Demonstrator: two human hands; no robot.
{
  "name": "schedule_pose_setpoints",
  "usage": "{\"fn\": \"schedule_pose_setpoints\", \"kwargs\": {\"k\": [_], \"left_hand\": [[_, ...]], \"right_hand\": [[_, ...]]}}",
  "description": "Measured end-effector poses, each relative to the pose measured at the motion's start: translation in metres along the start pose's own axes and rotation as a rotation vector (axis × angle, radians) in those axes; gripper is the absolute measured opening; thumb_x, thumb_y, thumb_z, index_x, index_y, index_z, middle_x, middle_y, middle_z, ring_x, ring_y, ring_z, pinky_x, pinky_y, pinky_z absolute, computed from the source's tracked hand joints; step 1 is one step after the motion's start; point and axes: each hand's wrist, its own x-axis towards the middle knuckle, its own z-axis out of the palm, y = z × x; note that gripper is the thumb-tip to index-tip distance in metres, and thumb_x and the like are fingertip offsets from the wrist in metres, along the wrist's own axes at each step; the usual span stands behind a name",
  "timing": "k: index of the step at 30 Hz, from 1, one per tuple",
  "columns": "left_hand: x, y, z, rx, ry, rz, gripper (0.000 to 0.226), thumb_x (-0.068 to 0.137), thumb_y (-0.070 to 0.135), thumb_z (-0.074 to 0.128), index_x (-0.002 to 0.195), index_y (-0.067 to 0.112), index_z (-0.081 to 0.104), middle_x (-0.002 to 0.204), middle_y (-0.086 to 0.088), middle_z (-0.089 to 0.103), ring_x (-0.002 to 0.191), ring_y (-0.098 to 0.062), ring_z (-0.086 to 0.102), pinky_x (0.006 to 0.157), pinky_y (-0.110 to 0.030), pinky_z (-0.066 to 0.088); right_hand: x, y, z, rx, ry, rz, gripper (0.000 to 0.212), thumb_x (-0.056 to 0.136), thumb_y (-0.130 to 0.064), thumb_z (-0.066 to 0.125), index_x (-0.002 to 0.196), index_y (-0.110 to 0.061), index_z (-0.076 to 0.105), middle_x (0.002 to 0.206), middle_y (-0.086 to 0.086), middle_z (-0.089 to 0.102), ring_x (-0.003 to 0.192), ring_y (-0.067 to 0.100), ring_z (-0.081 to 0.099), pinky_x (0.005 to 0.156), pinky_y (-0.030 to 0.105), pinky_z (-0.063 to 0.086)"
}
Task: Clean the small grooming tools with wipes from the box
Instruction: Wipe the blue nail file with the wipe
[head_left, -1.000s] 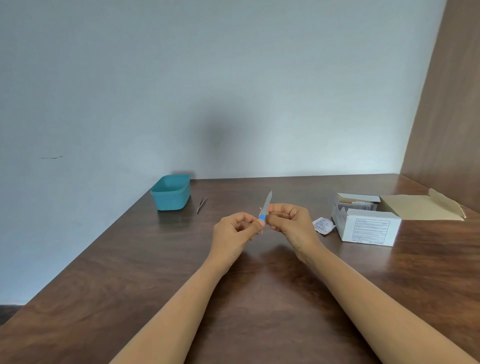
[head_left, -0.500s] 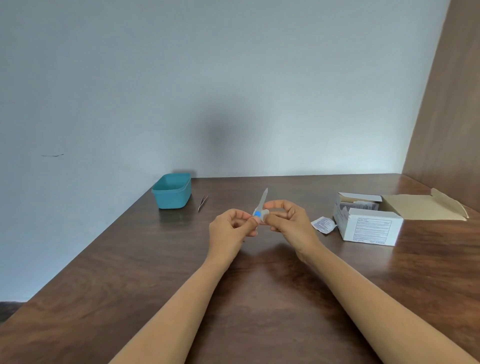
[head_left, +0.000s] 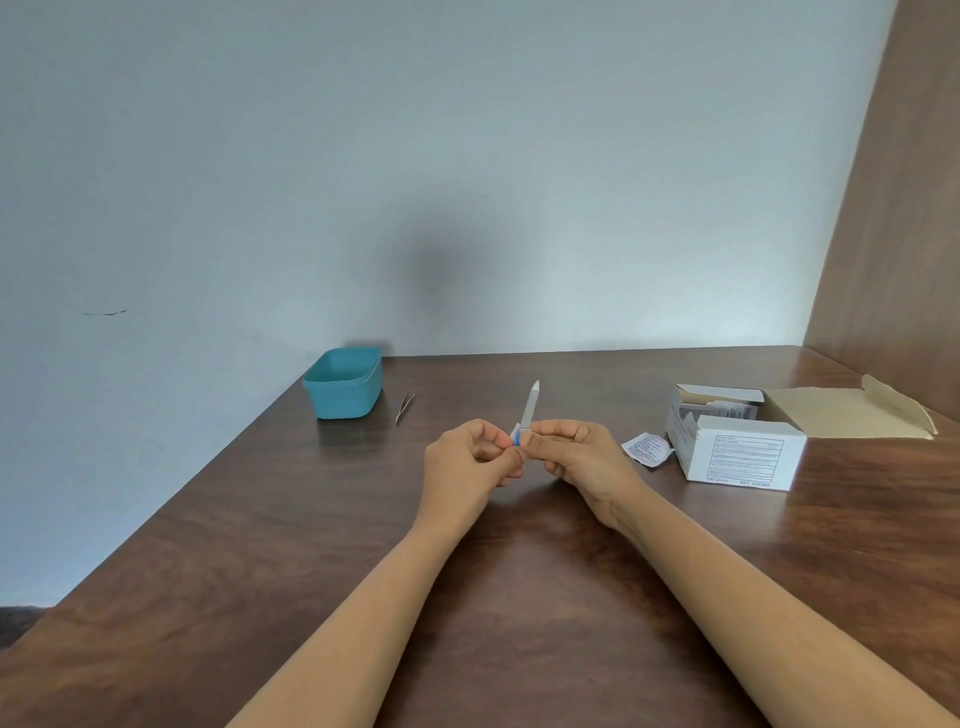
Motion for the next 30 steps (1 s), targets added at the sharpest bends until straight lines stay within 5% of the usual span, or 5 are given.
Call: {"fn": "schedule_pose_setpoints", "kwargs": {"k": [5, 10, 17, 23, 30], "left_hand": [[-0.001, 0.003, 0.002, -0.029, -0.052, 0.029, 0.007, 0.078, 0.011, 0.073, 0.083, 0.008, 0.069, 0.068, -0.006, 0.073, 0.068, -0.016, 0.073, 0.062, -0.023, 0.057], [0.003, 0.007, -0.002, -0.179, 0.060, -0.111, 0.020, 0.092, 0.026, 0.062, 0.086, 0.009, 0.071, 0.079, -0.003, 0.075, 0.069, -0.009, 0.070, 0.055, -0.015, 0.047], [0.007, 0.009, -0.011, -0.550, -0.121, -0.256, 0.030, 0.089, 0.027, 0.062, 0.116, 0.014, 0.066, 0.110, -0.003, 0.072, 0.104, -0.013, 0.068, 0.082, -0.021, 0.056], [0.008, 0.010, -0.015, -0.602, -0.292, -0.271, 0.025, 0.093, 0.015, 0.056, 0.117, 0.013, 0.065, 0.110, -0.006, 0.072, 0.097, -0.014, 0.070, 0.076, -0.023, 0.057], [0.009, 0.010, -0.016, -0.637, -0.310, -0.244, 0.019, 0.093, 0.008, 0.053, 0.107, 0.011, 0.067, 0.100, -0.003, 0.075, 0.096, -0.014, 0.070, 0.084, -0.025, 0.057]], "right_hand": [[0.001, -0.002, -0.001, 0.102, 0.038, 0.037, 0.004, 0.082, -0.010, 0.071, 0.081, -0.012, 0.073, 0.069, -0.002, 0.070, 0.065, 0.007, 0.059, 0.060, 0.017, 0.040], [0.001, -0.008, -0.001, 0.173, 0.017, 0.100, 0.002, 0.085, -0.009, 0.067, 0.085, -0.007, 0.068, 0.056, -0.006, 0.063, 0.046, 0.000, 0.053, 0.055, 0.013, 0.044], [-0.003, -0.011, -0.002, 0.075, -0.168, 0.146, 0.011, 0.081, -0.008, 0.070, 0.073, -0.013, 0.074, 0.071, 0.003, 0.068, 0.062, 0.008, 0.058, 0.061, 0.017, 0.045], [-0.005, -0.013, -0.003, 0.009, -0.262, 0.141, 0.006, 0.082, -0.004, 0.068, 0.084, -0.008, 0.073, 0.072, 0.003, 0.068, 0.064, 0.007, 0.060, 0.063, 0.015, 0.047], [-0.008, -0.018, -0.004, -0.070, -0.315, 0.164, 0.008, 0.082, -0.005, 0.069, 0.087, -0.008, 0.074, 0.075, 0.002, 0.069, 0.070, 0.008, 0.060, 0.067, 0.015, 0.047]]}}
